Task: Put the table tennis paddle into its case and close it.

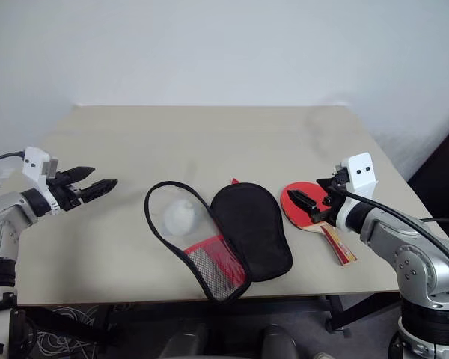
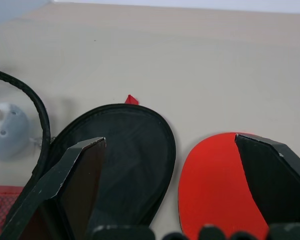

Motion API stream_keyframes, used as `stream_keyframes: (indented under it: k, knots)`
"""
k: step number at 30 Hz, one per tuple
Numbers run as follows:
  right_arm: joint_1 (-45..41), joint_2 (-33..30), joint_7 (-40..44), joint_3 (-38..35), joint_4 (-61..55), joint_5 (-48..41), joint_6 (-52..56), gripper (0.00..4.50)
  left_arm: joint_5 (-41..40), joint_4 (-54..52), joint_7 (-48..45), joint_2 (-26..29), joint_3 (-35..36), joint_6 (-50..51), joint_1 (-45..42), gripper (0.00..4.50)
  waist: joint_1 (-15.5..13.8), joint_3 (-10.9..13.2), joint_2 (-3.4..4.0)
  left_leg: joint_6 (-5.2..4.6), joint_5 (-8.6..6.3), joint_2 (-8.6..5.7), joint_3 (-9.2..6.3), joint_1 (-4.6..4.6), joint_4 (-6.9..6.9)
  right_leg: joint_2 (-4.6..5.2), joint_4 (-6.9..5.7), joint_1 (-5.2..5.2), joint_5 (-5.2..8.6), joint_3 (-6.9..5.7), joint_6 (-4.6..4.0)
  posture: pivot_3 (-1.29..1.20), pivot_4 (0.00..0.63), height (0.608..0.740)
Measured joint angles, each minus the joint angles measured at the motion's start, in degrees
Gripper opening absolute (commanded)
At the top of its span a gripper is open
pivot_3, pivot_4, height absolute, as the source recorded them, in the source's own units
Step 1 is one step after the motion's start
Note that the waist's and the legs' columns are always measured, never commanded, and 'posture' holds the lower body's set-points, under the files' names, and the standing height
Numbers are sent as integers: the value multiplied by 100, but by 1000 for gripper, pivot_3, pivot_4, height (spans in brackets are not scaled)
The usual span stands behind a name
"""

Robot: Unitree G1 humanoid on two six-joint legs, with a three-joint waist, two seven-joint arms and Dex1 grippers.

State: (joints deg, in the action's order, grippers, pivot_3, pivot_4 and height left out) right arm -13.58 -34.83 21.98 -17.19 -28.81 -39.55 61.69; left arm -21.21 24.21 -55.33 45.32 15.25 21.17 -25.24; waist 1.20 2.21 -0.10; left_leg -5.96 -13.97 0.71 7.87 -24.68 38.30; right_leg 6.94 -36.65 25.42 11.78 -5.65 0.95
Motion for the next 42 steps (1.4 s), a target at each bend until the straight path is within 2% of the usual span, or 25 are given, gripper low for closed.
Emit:
stream_keyframes:
  k: [6, 10, 18, 27, 31, 42]
  knots:
    - [304, -438, 167, -163, -164, -79, 20, 4500, 12, 108, -11, -121, -76, -120, -105, 4446, -15, -1, -4, 0, 0, 1, -4, 1, 1, 1, 1, -3, 1, -3, 0, 0, 0, 715]
    - [355, -443, 214, -165, -144, -74, -29, 4500, -6, 169, -62, -203, -94, -182, -191, 4446, 5, 0, -7, -1, 0, 2, -3, 1, 6, 1, 0, -3, 2, -1, 3, 0, 0, 715]
    - [543, -537, 523, 488, 512, 499, -633, 4500, -460, -1029, -10, -265, 141, 316, 457, 4446, 2, 3, -7, -2, 0, 3, -4, 1, 11, 0, 0, -6, 6, -4, 10, 0, 0, 715]
    - [890, -547, 629, 502, 1072, 967, -942, 4500, -478, -1026, -11, -184, 295, 338, 497, 4446, -6, 3, -7, -2, -1, 5, -6, 1, 23, 2, -2, -12, 11, -6, 22, 0, 0, 715]
    - [1204, -743, 828, 594, 1219, 1198, -1099, 4500, -467, -1026, 107, -257, 299, 336, 552, 4446, -9, 2, -8, -2, 0, 7, -8, 1, 18, 1, -2, -11, 12, -9, 22, 0, 0, 715]
    - [1366, -644, 949, 666, 1861, 1556, -1473, 4500, -498, -1123, 232, -304, 325, 337, 805, 4446, 4, 3, -6, -1, 0, 9, -7, 2, 20, 0, -3, -11, 11, -7, 21, 0, 0, 715]
